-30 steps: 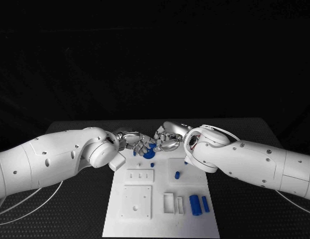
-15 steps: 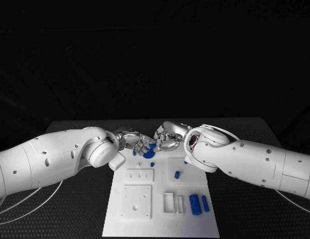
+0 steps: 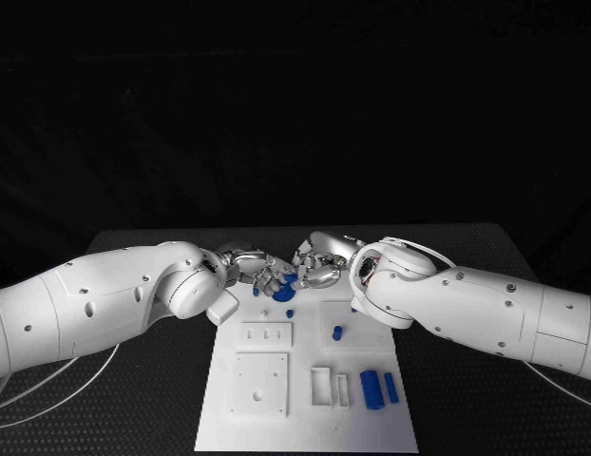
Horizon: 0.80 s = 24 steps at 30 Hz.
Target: Assemble the parts on the task board
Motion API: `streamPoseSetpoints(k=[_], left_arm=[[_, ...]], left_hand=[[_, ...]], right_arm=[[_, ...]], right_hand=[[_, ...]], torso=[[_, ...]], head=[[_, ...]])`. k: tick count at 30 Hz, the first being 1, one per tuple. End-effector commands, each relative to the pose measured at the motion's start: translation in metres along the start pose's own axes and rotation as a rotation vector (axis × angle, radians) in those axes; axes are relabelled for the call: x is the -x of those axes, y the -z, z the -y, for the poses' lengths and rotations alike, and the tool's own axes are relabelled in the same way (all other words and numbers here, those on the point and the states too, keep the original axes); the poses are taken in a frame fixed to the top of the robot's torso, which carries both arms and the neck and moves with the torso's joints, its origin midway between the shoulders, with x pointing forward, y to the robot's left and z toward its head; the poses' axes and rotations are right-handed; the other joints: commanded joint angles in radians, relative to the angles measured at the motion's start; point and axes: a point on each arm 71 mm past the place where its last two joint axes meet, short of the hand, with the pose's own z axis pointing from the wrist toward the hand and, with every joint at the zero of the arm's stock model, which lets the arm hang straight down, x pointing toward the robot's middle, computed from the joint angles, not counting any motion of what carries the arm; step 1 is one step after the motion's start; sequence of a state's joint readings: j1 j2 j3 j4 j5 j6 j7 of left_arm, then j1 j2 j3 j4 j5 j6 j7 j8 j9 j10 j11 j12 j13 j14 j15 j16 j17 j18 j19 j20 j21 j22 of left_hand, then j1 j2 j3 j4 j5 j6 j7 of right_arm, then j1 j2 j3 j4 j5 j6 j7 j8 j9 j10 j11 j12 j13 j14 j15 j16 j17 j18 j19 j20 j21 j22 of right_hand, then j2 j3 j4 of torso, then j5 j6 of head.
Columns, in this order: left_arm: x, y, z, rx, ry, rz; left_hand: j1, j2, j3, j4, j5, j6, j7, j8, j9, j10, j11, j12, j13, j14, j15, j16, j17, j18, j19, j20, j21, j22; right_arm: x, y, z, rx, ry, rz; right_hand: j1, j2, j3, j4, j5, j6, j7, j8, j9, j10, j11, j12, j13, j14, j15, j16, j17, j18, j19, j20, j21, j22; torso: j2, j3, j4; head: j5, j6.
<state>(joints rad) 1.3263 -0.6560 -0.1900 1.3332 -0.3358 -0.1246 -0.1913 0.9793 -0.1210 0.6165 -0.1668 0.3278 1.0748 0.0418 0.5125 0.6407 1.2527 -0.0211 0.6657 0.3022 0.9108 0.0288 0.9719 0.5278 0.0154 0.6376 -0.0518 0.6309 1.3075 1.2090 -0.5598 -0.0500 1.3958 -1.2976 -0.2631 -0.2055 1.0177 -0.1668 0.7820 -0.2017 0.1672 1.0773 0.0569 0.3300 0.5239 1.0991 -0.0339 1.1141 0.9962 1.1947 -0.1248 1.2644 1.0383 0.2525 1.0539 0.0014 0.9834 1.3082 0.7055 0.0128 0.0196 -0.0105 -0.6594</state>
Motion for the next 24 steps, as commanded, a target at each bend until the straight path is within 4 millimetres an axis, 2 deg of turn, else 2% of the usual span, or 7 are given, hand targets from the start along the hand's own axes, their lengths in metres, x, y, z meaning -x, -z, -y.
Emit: streamPoseSetpoints(k=[1, 7, 13, 17, 20, 22, 24], left_arm=[[-0.0045, -0.0008, 0.0005, 0.000, -0.012, -0.025], [-0.0061, -0.0009, 0.0002, 0.010, -0.017, -0.035], [-0.0069, -0.0007, -0.0004, 0.019, -0.032, -0.041], [-0.0065, -0.0008, -0.0002, 0.015, -0.032, -0.039], [-0.0057, -0.0010, 0.0001, 0.010, -0.031, -0.032], [-0.0053, -0.0011, 0.0004, 0.008, -0.029, -0.026], [-0.0045, -0.0012, 0.0003, 0.007, -0.027, -0.016]], left_hand=[[-0.008, 0.005, -0.002, 0.013, -0.024, 0.013, -0.001, -0.013, 0.004, 0.009, 0.001, -0.010, -0.002, -0.003, -0.002, -0.002, -0.002, -0.015, -0.004, 0.001, -0.004, 0.016], [-0.015, -0.007, -0.004, 0.021, -0.042, 0.010, 0.002, -0.035, 0.009, 0.006, 0.002, -0.024, -0.005, -0.008, 0.000, -0.006, -0.005, -0.015, -0.007, 0.000, -0.007, 0.016], [0.037, -0.025, 0.010, -0.022, -0.010, 0.005, 0.006, -0.059, 0.021, 0.003, 0.006, -0.038, -0.006, -0.013, 0.004, -0.010, -0.010, -0.015, -0.009, 0.002, -0.007, 0.017], [0.057, -0.003, 0.018, -0.035, 0.021, 0.008, 0.008, -0.065, 0.028, 0.007, 0.006, -0.041, -0.005, -0.011, 0.005, -0.010, -0.010, -0.015, -0.007, 0.003, -0.007, 0.017], [0.036, 0.028, 0.009, -0.033, 0.047, 0.014, 0.007, -0.070, 0.037, 0.010, 0.006, -0.044, -0.004, -0.011, 0.005, -0.010, -0.012, -0.015, -0.009, 0.007, -0.009, 0.016], [0.034, 0.033, 0.008, -0.037, 0.050, 0.015, 0.007, -0.071, 0.040, 0.012, 0.006, -0.044, -0.003, -0.010, 0.005, -0.010, -0.012, -0.015, -0.009, 0.006, -0.009, 0.016], [0.022, 0.047, 0.004, -0.061, 0.075, 0.023, 0.004, -0.075, 0.052, 0.017, 0.004, -0.044, 0.001, -0.008, 0.003, -0.008, -0.012, -0.015, -0.007, 0.005, -0.009, 0.016]], right_arm=[[0.0004, -0.0005, -0.0056, 0.026, 0.003, 0.000], [0.0006, -0.0007, -0.0063, 0.028, 0.003, 0.005], [0.0007, -0.0005, -0.0093, 0.035, -0.001, 0.018], [0.0005, -0.0004, -0.0095, 0.035, -0.001, 0.015], [0.0000, -0.0003, -0.0087, 0.032, 0.001, 0.005], [-0.0003, -0.0003, -0.0081, 0.029, 0.002, 0.000], [-0.0004, -0.0006, -0.0070, 0.024, 0.005, -0.006]], right_hand=[[-0.002, 0.014, 0.000, 0.004, 0.006, 0.022, 0.015, 0.008, 0.009, 0.007, -0.002, 0.006, -0.001, -0.001, -0.007, 0.005, -0.001, 0.009, 0.002, -0.002, 0.004, 0.014], [-0.001, 0.016, 0.001, 0.003, 0.006, 0.023, 0.014, 0.008, 0.010, 0.008, -0.003, 0.006, -0.001, 0.000, -0.007, 0.005, -0.001, 0.009, 0.002, -0.003, 0.004, 0.014], [-0.001, 0.018, 0.003, 0.002, 0.012, 0.026, 0.013, 0.009, 0.010, 0.011, -0.004, 0.007, -0.002, 0.002, -0.008, 0.006, -0.002, 0.009, 0.004, -0.003, 0.004, 0.014], [-0.001, 0.018, 0.004, 0.001, 0.014, 0.026, 0.013, 0.009, 0.010, 0.011, -0.004, 0.007, -0.002, 0.003, -0.008, 0.006, -0.002, 0.009, 0.004, -0.004, 0.004, 0.014], [-0.001, 0.018, 0.004, 0.000, 0.015, 0.027, 0.013, 0.009, 0.010, 0.012, -0.004, 0.007, -0.002, 0.003, -0.008, 0.006, -0.002, 0.009, 0.005, -0.004, 0.004, 0.014], [-0.001, 0.018, 0.004, 0.000, 0.015, 0.027, 0.013, 0.009, 0.010, 0.012, -0.004, 0.007, -0.002, 0.003, -0.008, 0.006, -0.002, 0.009, 0.005, -0.004, 0.004, 0.014], [-0.001, 0.017, 0.004, 0.000, 0.015, 0.026, 0.013, 0.009, 0.010, 0.012, -0.004, 0.007, -0.002, 0.003, -0.008, 0.006, -0.002, 0.009, 0.005, -0.004, 0.004, 0.014]], torso=[[0.000, -0.0002, 0.0008], [0.000, -0.0002, -0.0001], [0.001, -0.0001, -0.0021], [0.000, 0.0006, -0.0018], [0.000, 0.0007, -0.0004], [-0.001, 0.0004, 0.0005], [-0.001, 0.0001, 0.0010]], head=[[0.000, 0.000], [0.000, 0.000], [0.000, -0.001], [-0.001, 0.000], [-0.001, 0.000], [-0.002, -0.001], [-0.002, -0.001]])
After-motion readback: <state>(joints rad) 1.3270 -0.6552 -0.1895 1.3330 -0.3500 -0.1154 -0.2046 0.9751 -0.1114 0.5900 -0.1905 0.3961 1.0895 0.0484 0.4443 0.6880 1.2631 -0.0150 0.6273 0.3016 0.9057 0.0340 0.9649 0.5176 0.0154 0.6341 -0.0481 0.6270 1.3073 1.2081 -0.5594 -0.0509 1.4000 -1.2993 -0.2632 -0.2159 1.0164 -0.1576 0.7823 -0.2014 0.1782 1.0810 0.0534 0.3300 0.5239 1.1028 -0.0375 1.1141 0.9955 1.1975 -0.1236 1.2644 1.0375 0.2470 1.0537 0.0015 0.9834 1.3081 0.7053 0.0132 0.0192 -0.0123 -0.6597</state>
